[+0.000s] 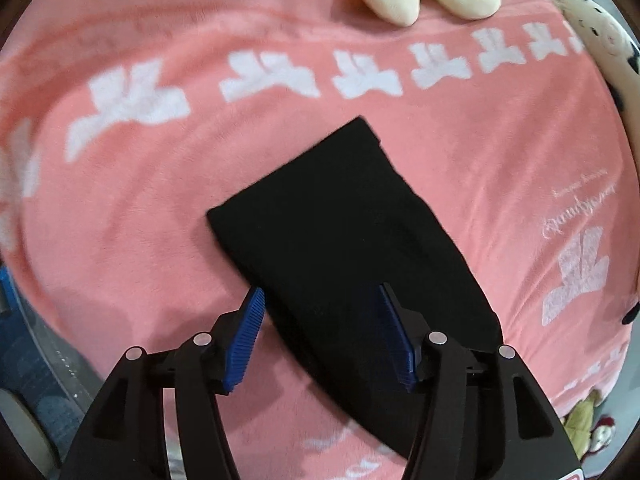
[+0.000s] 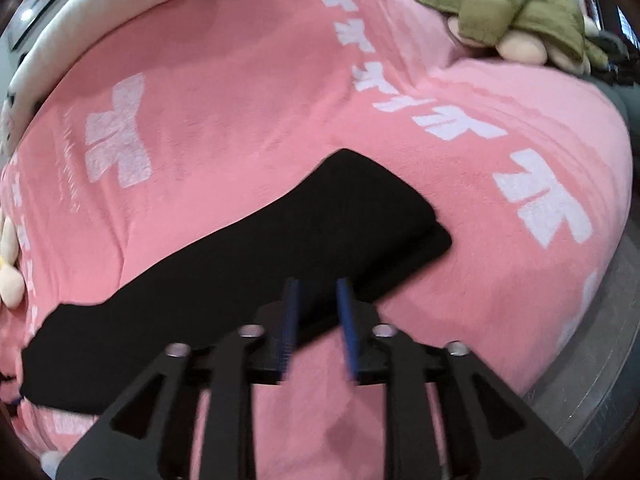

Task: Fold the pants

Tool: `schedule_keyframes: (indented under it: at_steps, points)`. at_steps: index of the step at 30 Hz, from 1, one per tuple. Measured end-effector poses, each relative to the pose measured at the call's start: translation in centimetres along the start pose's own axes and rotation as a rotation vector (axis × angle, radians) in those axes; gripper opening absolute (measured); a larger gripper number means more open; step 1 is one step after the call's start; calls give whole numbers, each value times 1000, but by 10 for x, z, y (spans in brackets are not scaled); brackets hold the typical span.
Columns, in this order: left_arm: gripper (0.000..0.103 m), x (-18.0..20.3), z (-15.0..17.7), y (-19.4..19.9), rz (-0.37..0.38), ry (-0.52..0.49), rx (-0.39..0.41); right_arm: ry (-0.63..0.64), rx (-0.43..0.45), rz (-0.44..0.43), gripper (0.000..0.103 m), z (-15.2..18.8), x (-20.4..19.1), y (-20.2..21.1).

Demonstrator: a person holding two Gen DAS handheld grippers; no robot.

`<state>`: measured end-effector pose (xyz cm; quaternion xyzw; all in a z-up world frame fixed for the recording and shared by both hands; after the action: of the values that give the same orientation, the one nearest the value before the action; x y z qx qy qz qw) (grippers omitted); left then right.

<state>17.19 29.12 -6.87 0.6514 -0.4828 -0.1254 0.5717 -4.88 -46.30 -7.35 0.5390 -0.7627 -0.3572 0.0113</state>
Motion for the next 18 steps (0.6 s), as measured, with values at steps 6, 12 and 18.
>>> schedule_keyframes:
  at_steps: [6,12,18]
  points:
    - [5,-7,-21,-15,-16,20,16,32,12,-48,50,8,-36,23]
    - [16,-8,-10,2,-81,-73,67,-52,0,-3,58,7,-5,27]
    - [33,29,34,50,-151,-272,172,-117,37,27,60,-25,42,31]
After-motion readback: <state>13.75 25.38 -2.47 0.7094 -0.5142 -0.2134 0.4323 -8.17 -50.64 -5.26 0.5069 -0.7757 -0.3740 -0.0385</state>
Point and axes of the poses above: each gripper's, at about its wrist camera, not at the fingertips, and y roughly against the way its jaws point, x to its right, z to its underside, the point moved 6 cm from there along -y, roughly the way its jaws point, and after that the axes turned 10 degrees about -z, right-handed, at the moved point
